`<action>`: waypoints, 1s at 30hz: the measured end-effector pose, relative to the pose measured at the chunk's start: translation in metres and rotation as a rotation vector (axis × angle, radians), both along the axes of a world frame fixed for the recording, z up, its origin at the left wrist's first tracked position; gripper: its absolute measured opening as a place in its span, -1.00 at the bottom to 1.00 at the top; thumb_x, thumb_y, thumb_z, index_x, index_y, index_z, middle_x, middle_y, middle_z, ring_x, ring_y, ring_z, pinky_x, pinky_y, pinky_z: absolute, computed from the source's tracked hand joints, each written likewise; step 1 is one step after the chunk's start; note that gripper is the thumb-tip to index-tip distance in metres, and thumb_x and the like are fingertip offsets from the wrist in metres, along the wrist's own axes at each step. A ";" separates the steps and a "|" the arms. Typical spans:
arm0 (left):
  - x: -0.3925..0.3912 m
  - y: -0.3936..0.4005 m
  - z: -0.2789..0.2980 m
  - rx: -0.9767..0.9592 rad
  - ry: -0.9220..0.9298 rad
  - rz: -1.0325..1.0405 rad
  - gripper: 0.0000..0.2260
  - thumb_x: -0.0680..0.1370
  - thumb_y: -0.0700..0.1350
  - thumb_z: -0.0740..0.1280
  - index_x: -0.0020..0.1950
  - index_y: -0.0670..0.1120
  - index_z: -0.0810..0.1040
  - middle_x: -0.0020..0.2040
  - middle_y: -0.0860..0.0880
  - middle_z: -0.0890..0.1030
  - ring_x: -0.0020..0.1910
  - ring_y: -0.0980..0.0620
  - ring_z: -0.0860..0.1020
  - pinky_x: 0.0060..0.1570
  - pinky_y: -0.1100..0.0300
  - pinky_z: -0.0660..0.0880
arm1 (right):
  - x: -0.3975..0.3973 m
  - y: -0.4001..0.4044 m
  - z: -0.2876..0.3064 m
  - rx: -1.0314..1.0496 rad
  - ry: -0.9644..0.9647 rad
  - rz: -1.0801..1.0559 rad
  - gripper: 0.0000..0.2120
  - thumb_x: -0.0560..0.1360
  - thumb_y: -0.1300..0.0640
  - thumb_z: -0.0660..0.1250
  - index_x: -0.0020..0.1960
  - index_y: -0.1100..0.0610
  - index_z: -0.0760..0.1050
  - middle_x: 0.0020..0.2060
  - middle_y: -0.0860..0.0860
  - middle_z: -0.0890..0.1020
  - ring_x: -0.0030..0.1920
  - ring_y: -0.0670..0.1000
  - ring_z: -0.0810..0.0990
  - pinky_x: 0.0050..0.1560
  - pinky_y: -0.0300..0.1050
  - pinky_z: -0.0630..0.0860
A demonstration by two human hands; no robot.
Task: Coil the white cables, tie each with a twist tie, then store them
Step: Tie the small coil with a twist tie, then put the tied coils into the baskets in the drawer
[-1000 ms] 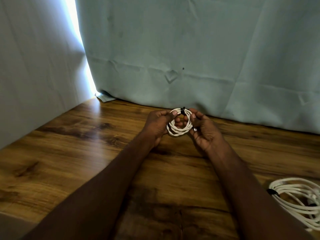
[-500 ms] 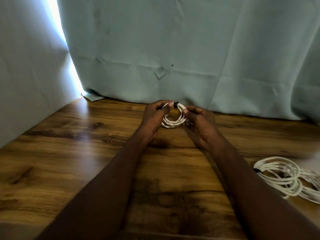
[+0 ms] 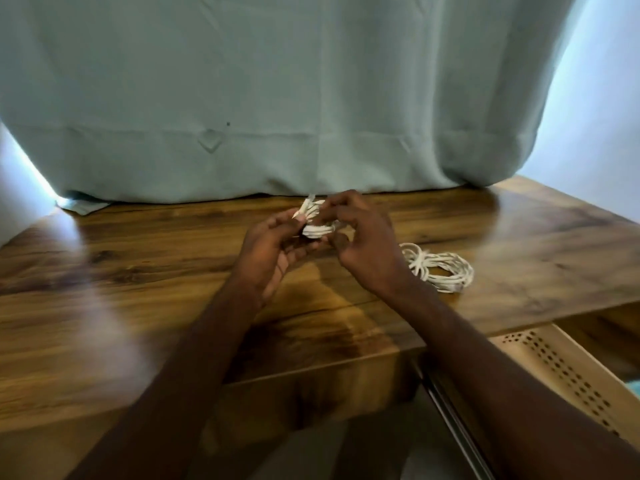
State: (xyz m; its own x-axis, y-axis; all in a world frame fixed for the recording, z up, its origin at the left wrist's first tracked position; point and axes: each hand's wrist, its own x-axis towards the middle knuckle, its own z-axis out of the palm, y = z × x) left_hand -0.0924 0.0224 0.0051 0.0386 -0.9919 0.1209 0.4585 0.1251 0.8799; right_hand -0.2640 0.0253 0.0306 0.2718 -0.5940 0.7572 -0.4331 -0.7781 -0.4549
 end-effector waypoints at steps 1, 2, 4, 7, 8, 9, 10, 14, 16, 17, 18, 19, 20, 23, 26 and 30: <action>-0.007 0.006 -0.004 0.006 0.043 -0.025 -0.65 0.63 -0.27 0.32 0.41 -0.33 0.49 0.23 -0.33 0.64 0.13 -0.21 0.66 0.03 0.02 0.68 | -0.012 0.007 -0.002 -0.016 0.064 0.012 -0.68 0.37 0.40 0.48 0.05 0.11 0.70 0.11 -0.01 0.63 0.16 -0.15 0.59 0.21 -0.35 0.44; -0.012 0.010 -0.006 0.008 0.075 -0.032 -0.65 0.62 -0.32 0.30 0.42 -0.30 0.49 0.19 -0.32 0.66 0.12 -0.20 0.67 0.01 0.03 0.68 | -0.025 0.013 -0.002 -0.021 0.091 0.011 -0.71 0.41 0.32 0.52 0.10 0.11 0.69 0.13 -0.01 0.63 0.19 -0.12 0.59 0.23 -0.31 0.44; -0.017 0.018 -0.008 0.022 0.124 -0.020 -0.62 0.60 -0.38 0.29 0.42 -0.26 0.48 0.14 -0.32 0.66 0.07 -0.19 0.69 0.01 -0.01 0.67 | -0.054 0.020 0.000 -0.004 0.036 -0.085 -0.76 0.48 0.18 0.51 0.14 0.08 0.66 0.11 -0.03 0.65 0.15 -0.09 0.61 0.21 -0.23 0.46; -0.023 0.030 -0.009 0.045 0.129 0.001 -0.60 0.59 -0.43 0.27 0.43 -0.27 0.44 0.22 -0.36 0.63 0.03 -0.22 0.71 0.04 -0.10 0.67 | -0.100 0.015 0.013 0.136 0.050 -0.480 -0.86 0.58 0.07 0.41 0.08 0.07 0.68 0.01 -0.01 0.70 0.06 -0.01 0.63 0.03 -0.15 0.41; -0.027 0.034 -0.009 0.053 0.115 0.003 -0.60 0.59 -0.44 0.27 0.42 -0.28 0.42 0.23 -0.36 0.63 0.02 -0.22 0.71 0.04 -0.11 0.67 | -0.111 0.008 0.016 0.237 0.128 -0.572 -0.83 0.59 0.02 0.39 0.02 0.09 0.70 -0.05 0.02 0.72 0.02 0.04 0.66 -0.03 -0.15 0.39; -0.030 0.037 -0.008 0.062 0.098 0.008 -0.60 0.58 -0.45 0.28 0.42 -0.29 0.42 0.22 -0.35 0.64 0.00 -0.23 0.71 0.04 -0.11 0.67 | -0.119 0.000 0.016 0.347 0.207 -0.593 -0.76 0.60 -0.03 0.38 -0.05 0.11 0.71 -0.13 0.04 0.73 -0.04 0.07 0.68 -0.10 -0.14 0.40; -0.032 0.038 -0.008 0.068 0.074 0.015 -0.61 0.58 -0.45 0.28 0.41 -0.30 0.43 0.19 -0.34 0.65 -0.01 -0.22 0.71 0.03 -0.11 0.68 | -0.122 -0.007 0.015 0.446 0.265 -0.567 -0.70 0.59 -0.09 0.39 -0.12 0.12 0.70 -0.22 0.04 0.71 -0.12 0.07 0.68 -0.15 -0.13 0.44; -0.035 0.042 -0.008 0.069 -0.058 0.013 -0.64 0.57 -0.42 0.30 0.37 -0.29 0.48 0.10 -0.29 0.69 -0.04 -0.19 0.72 -0.03 -0.07 0.68 | -0.109 -0.034 0.000 0.581 0.463 -0.509 -0.68 0.48 -0.17 0.48 -0.07 0.11 0.67 -0.18 0.04 0.70 -0.14 0.05 0.67 -0.13 -0.06 0.61; -0.035 0.044 -0.015 0.086 -0.110 0.044 -0.63 0.57 -0.42 0.30 0.38 -0.31 0.48 0.07 -0.29 0.68 -0.08 -0.19 0.71 -0.06 -0.08 0.67 | -0.101 -0.047 -0.003 0.581 0.568 -0.514 -0.63 0.42 -0.18 0.51 0.01 0.10 0.65 -0.11 0.05 0.68 -0.06 0.10 0.66 -0.09 -0.07 0.58; -0.035 0.045 -0.018 0.093 -0.130 0.068 -0.63 0.57 -0.42 0.30 0.38 -0.32 0.47 0.06 -0.30 0.68 -0.10 -0.19 0.71 -0.05 -0.10 0.67 | -0.097 -0.053 -0.002 0.579 0.624 -0.506 -0.62 0.41 -0.19 0.52 0.03 0.09 0.64 -0.10 0.05 0.67 -0.02 0.12 0.65 -0.06 -0.07 0.57; -0.036 0.046 -0.021 0.097 -0.140 0.091 -0.64 0.56 -0.43 0.30 0.37 -0.33 0.47 0.05 -0.30 0.68 -0.11 -0.19 0.71 -0.03 -0.13 0.67 | -0.093 -0.057 0.000 0.566 0.690 -0.486 -0.63 0.42 -0.17 0.52 0.05 0.08 0.65 -0.07 0.05 0.68 0.02 0.12 0.65 -0.02 -0.06 0.58; -0.036 0.047 -0.021 0.101 -0.142 0.113 -0.66 0.56 -0.43 0.30 0.34 -0.32 0.48 0.03 -0.29 0.68 -0.11 -0.18 0.70 -0.02 -0.13 0.68 | -0.088 -0.063 0.002 0.551 0.753 -0.455 -0.66 0.43 -0.13 0.52 0.08 0.06 0.67 -0.02 0.04 0.70 0.05 0.11 0.65 0.03 -0.04 0.60; -0.037 0.046 -0.022 0.106 -0.146 0.139 -0.68 0.55 -0.43 0.31 0.31 -0.31 0.50 0.01 -0.28 0.69 -0.12 -0.18 0.70 -0.02 -0.12 0.68 | -0.085 -0.066 0.006 0.543 0.801 -0.410 -0.71 0.46 -0.07 0.52 0.11 0.05 0.69 0.04 0.04 0.72 0.06 0.09 0.66 0.09 -0.02 0.62; -0.043 0.046 -0.022 0.111 -0.216 0.216 -0.69 0.50 -0.43 0.38 0.23 -0.30 0.54 -0.01 -0.29 0.71 -0.14 -0.16 0.71 -0.07 -0.07 0.68 | -0.075 -0.071 0.013 0.599 0.886 -0.258 -0.77 0.52 0.12 0.46 0.17 0.04 0.71 0.14 0.00 0.71 0.10 0.02 0.65 0.18 -0.02 0.62; -0.047 0.045 -0.025 0.104 -0.299 0.242 -0.70 0.48 -0.44 0.39 0.21 -0.29 0.55 -0.01 -0.32 0.70 -0.16 -0.17 0.70 -0.08 -0.08 0.66 | -0.069 -0.078 0.012 0.593 0.906 -0.212 -0.79 0.53 0.13 0.48 0.16 0.08 0.71 0.15 0.00 0.72 0.15 0.03 0.65 0.24 0.02 0.60; -0.045 0.040 -0.025 0.123 -0.243 0.270 -0.76 0.49 -0.46 0.29 0.13 -0.27 0.56 -0.13 -0.26 0.69 -0.22 -0.17 0.67 -0.03 -0.16 0.64 | -0.065 -0.079 0.011 0.574 0.766 -0.191 -0.77 0.59 0.18 0.40 0.19 0.22 0.69 0.15 0.12 0.72 0.14 0.10 0.67 0.21 0.01 0.59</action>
State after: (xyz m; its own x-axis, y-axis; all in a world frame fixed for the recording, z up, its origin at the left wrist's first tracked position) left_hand -0.1372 0.0626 -0.0198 0.2856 -0.9575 0.0398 0.1996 0.1000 0.9748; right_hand -0.3292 -0.0540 0.0412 0.4308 -0.9024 -0.0029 -0.8652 -0.4121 -0.2858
